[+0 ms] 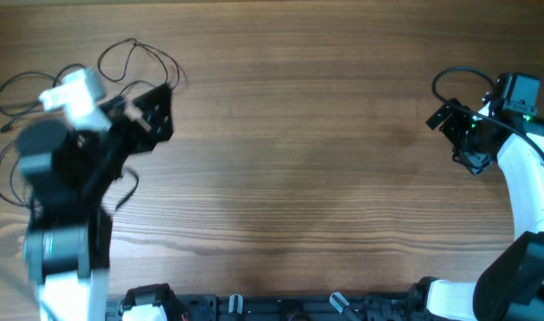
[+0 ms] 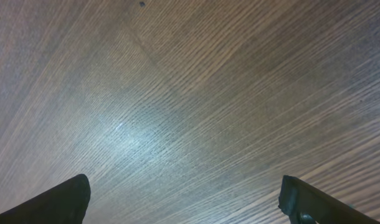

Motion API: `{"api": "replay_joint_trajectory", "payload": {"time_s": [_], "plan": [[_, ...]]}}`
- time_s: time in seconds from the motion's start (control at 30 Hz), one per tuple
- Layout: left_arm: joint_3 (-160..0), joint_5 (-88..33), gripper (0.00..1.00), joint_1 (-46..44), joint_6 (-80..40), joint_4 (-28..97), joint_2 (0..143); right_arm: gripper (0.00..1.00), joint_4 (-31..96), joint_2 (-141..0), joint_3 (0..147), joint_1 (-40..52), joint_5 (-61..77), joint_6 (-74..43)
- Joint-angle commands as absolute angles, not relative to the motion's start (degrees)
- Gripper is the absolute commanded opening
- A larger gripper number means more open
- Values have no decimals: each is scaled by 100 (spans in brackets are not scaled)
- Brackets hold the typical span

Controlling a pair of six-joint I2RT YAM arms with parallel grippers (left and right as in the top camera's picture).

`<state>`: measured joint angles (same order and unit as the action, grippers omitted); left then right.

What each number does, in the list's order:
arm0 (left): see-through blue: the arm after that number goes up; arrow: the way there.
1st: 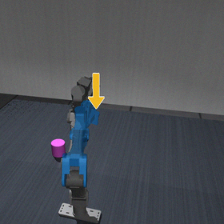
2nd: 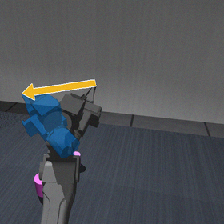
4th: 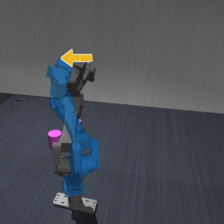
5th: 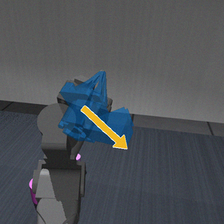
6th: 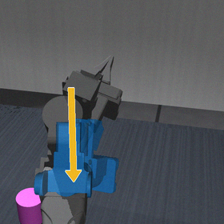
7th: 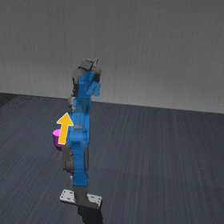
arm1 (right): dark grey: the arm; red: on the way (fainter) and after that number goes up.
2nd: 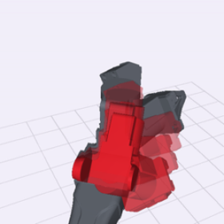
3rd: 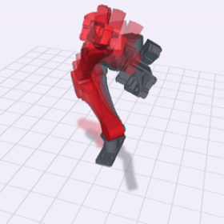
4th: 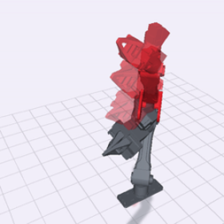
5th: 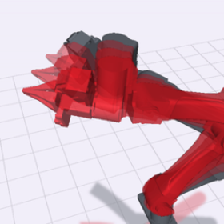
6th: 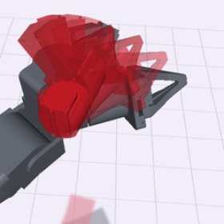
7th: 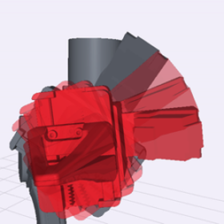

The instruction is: Untangle cables

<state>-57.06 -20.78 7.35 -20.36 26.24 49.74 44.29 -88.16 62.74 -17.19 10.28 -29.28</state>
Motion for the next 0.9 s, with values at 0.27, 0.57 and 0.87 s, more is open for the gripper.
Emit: {"api": "replay_joint_trajectory", "payload": {"time_s": [0.27,0.57,0.87], "plan": [[-5739,-1317,100,729,-1822,4816,2648,100,4394,-8906,6326,-1684,1039,-2856],[-5736,-1317,100,167,-1822,7378,1822,100,4392,-8906,6326,-1684,1039,-2856],[-5736,-1319,100,73,-1826,8820,764,100,4390,-8906,6326,-1684,1037,-2853]]}}
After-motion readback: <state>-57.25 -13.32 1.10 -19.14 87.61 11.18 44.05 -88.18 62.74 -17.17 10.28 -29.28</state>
